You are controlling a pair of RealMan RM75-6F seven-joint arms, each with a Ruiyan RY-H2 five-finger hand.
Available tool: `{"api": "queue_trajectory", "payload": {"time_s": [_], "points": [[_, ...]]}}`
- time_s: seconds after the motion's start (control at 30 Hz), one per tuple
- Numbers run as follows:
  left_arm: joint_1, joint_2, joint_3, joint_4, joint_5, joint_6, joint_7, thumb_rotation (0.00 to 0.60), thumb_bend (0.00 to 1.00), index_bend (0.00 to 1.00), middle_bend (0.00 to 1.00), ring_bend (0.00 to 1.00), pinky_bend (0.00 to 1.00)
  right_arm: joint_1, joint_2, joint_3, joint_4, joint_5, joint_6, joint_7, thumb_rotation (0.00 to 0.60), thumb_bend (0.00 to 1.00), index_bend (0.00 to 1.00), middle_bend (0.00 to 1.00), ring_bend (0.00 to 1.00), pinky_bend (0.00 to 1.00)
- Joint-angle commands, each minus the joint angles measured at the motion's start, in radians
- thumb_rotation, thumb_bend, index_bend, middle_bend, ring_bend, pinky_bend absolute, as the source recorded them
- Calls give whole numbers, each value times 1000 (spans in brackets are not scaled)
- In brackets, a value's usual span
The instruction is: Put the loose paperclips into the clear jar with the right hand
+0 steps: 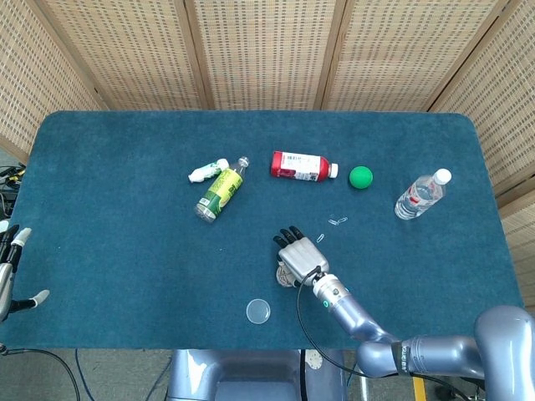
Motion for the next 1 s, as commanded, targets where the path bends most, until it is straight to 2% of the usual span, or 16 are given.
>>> {"api": "queue_trajectory", "payload": {"time_s": [0.03, 0.17, 0.2, 0.53, 0.7, 0.87, 1.0], "points": [[-1, 0, 0, 1, -1, -2, -1, 600, 0, 0, 0, 0, 0, 3, -3, -3, 5, 5, 6, -7, 600, 540, 648, 125, 0, 12], [-2, 1, -1, 2, -4, -5, -3, 600, 0, 0, 0, 0, 0, 4, 2, -6, -2, 11, 6, -7, 600, 328, 567, 125, 0, 12], [-2, 1, -1, 2, -3, -4, -3, 600, 0, 0, 0, 0, 0, 5, 3, -6, -3, 10, 8, -7, 600, 304, 553, 125, 0, 12], [-1, 2, 0, 0, 1, -2, -4, 600, 0, 0, 0, 0, 0, 6, 6, -4, -16, 5, 29, -8, 600, 275, 533, 125, 0, 12], [-2, 2, 1, 0, 0, -5, -7, 600, 0, 0, 0, 0, 0, 1, 35, 8, -55, -4, 45, 6, 600, 275, 532, 125, 0, 12], [-2, 7, 0, -1, -2, -9, -19, 600, 0, 0, 0, 0, 0, -28, 126, 17, -149, -60, 94, 40, 600, 275, 532, 125, 0, 12], [1, 15, 2, -4, 7, -6, -34, 600, 0, 0, 0, 0, 0, -104, 248, -19, -206, -209, 163, 123, 600, 275, 491, 125, 0, 12]]}}
